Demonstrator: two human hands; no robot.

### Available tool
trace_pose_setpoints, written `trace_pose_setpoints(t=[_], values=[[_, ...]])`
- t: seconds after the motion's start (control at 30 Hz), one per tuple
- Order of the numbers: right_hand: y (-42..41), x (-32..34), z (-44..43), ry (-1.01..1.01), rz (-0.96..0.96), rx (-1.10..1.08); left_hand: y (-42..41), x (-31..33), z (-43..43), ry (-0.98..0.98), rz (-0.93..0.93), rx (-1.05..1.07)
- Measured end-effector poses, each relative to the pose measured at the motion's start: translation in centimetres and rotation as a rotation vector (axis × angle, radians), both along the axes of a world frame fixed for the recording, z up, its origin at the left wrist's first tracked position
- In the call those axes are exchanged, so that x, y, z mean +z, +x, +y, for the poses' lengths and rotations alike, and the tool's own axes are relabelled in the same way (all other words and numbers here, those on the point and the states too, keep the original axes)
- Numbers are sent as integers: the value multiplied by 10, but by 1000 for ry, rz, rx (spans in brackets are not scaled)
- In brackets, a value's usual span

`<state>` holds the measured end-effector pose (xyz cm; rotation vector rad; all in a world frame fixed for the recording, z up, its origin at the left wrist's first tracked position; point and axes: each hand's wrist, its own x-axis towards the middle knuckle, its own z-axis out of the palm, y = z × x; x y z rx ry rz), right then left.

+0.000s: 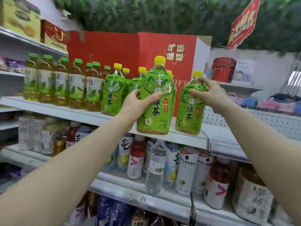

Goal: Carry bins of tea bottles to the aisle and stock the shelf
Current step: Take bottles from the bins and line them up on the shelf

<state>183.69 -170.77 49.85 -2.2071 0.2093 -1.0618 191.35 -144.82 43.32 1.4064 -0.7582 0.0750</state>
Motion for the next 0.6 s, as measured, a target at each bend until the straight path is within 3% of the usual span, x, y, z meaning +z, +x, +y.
trace_pose_setpoints(t=[0.2, 0.43, 0.53, 0.6], values=[[38, -5, -30, -12, 4, -25, 15, -3, -8, -26, 15, 21], [44, -14, -29, -163, 94, -215, 24, -16, -18, -25, 33, -3], [30, -15, -2, -347, -79, -301, 17, -20, -24, -25, 26, -50], [13, -16, 27, -262, -189, -112, 13, -20, -31, -20, 10, -72]])
